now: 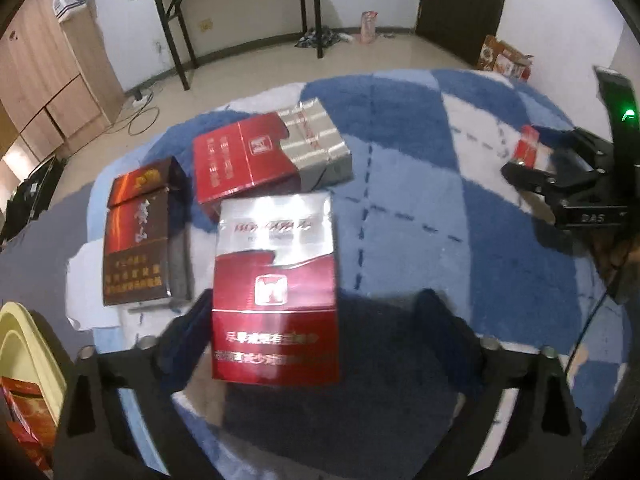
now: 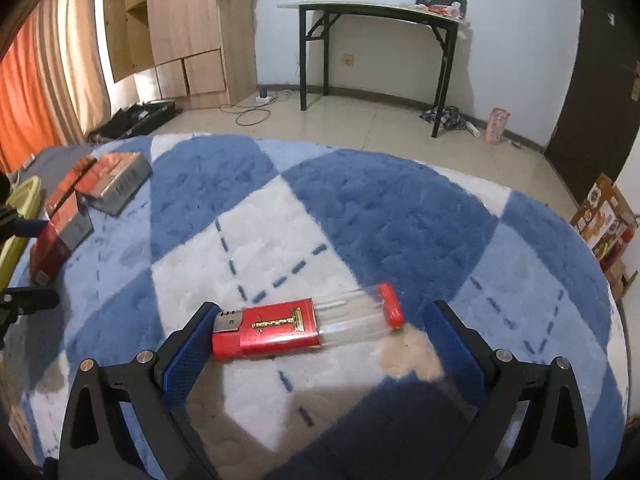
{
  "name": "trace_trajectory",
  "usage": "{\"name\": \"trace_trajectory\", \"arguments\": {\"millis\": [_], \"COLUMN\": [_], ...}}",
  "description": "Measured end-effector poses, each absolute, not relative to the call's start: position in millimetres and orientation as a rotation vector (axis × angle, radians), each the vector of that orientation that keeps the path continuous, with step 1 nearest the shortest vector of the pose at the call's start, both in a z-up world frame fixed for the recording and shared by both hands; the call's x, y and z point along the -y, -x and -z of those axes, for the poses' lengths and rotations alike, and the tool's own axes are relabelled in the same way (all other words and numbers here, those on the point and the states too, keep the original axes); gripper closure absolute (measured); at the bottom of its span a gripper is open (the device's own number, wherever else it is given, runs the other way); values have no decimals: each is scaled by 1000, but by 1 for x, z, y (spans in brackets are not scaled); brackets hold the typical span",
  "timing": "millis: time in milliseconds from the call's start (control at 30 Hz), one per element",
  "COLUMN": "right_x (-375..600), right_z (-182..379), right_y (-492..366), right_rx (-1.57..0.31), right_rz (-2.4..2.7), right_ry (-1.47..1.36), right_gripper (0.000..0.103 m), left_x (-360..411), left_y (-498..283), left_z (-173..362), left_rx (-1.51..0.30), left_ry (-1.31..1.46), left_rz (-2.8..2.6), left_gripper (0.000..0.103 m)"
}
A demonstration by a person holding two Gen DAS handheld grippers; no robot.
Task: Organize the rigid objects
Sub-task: 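Grasp the red lighter with right gripper while left grasps a red cigarette box, then drop the lighter and red box into the yellow tray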
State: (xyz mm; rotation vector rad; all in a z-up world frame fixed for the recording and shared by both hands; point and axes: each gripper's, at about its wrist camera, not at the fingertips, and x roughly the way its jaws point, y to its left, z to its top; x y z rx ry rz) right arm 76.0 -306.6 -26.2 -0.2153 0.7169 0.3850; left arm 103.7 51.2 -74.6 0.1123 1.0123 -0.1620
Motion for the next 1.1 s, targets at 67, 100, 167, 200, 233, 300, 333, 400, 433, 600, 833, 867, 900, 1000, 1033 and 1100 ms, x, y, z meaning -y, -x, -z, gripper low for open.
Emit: {"name": "trace_trajectory", "arguments": {"millis": [67,100,167,200,233,300,333,400,433,600,833,867,900,1000,1033,1100], "right_x": [305,304,301,298,297,298,300,295,285,211,56,39,18,-46,-65,-95], "right_z": [25,25,22,23,23,19,13,2,-12,-64,-104,-104,-103,-89,-81,-69], "right_y": [-75,-73,-66,-63,-62,-57,-49,-33,-20,34,102,108,115,131,135,137], "right_rx": [-707,-692,-666,-660,-656,-645,-625,-602,-569,-484,-443,-447,-450,-468,-483,-499], "right_rz": [-386,-389,-385,-375,-377,-389,-396,-424,-460,-646,-915,-942,-968,-1039,-1055,-1069], "right_ry": [233,238,265,285,291,281,263,245,251,319,399,411,435,540,571,624], "right_gripper": [10,16,20,20,20,21,21,21,21,21,21,21,21,21,21,21], "left_x": [-55,-57,-55,-52,-50,-53,-60,-83,-94,-201,-350,-359,-373,-394,-399,-408], "left_y": [-106,-106,-101,-100,-97,-91,-86,-72,-66,-9,57,62,66,65,65,58], "left_z": [76,74,71,69,67,56,45,19,8,-56,-69,-64,-56,-29,-21,-5], "left_rx": [-1021,-1013,-983,-974,-970,-953,-939,-901,-883,-786,-809,-814,-830,-881,-891,-914], "left_ry": [-57,-31,-46,-65,-74,-66,-45,3,21,81,130,144,168,198,211,239], "left_rz": [153,146,144,144,144,132,128,108,96,-53,-340,-351,-362,-372,-363,-349], "left_gripper": [34,43,47,47,47,47,47,46,46,46,46,46,46,46,46,46]}}
